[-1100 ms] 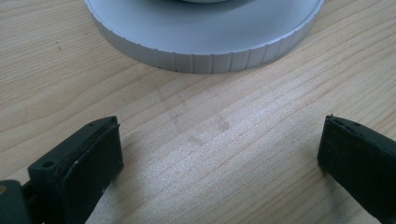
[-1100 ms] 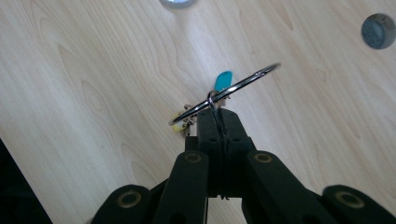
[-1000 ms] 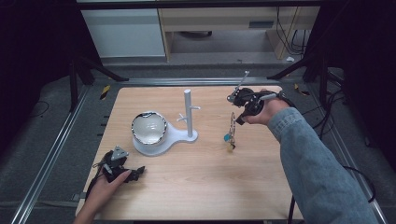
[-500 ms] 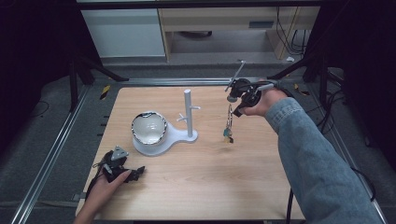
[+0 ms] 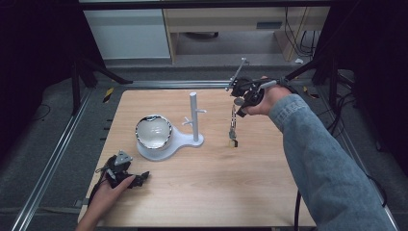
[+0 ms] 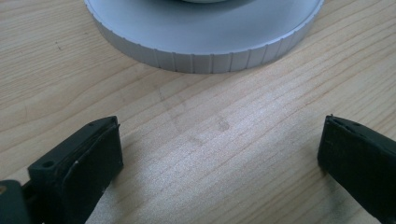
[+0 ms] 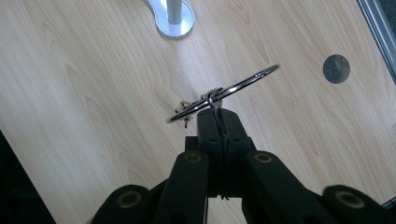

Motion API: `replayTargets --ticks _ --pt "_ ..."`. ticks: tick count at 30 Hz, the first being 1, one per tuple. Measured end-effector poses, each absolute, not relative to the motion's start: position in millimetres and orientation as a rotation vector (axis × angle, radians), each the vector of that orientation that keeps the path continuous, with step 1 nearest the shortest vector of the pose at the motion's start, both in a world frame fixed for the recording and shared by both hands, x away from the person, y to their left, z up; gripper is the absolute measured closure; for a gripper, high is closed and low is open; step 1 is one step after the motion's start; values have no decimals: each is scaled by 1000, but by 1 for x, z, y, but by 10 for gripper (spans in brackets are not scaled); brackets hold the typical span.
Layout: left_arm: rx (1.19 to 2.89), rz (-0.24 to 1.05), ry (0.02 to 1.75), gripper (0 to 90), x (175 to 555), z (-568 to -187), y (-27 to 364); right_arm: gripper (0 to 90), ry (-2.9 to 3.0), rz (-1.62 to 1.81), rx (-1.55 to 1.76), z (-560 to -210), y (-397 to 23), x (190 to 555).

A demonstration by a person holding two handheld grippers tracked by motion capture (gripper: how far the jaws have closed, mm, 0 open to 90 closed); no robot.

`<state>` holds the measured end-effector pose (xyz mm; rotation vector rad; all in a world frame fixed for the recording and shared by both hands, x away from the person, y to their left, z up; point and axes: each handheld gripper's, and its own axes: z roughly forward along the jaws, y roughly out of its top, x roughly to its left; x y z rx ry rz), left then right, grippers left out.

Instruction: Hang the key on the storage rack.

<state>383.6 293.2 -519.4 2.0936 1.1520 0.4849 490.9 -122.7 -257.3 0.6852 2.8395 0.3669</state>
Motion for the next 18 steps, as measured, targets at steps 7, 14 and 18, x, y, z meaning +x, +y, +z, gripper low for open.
replayTargets --ticks 7,14,18 --pt "2093 485 1152 0 384 -519 293 892 2839 358 668 -250 -114 493" --pt "2094 485 1152 0 384 -519 293 892 2836 352 649 -244 -105 495" --pt "2093 485 1152 0 384 -519 293 892 2838 345 633 -241 -100 497"
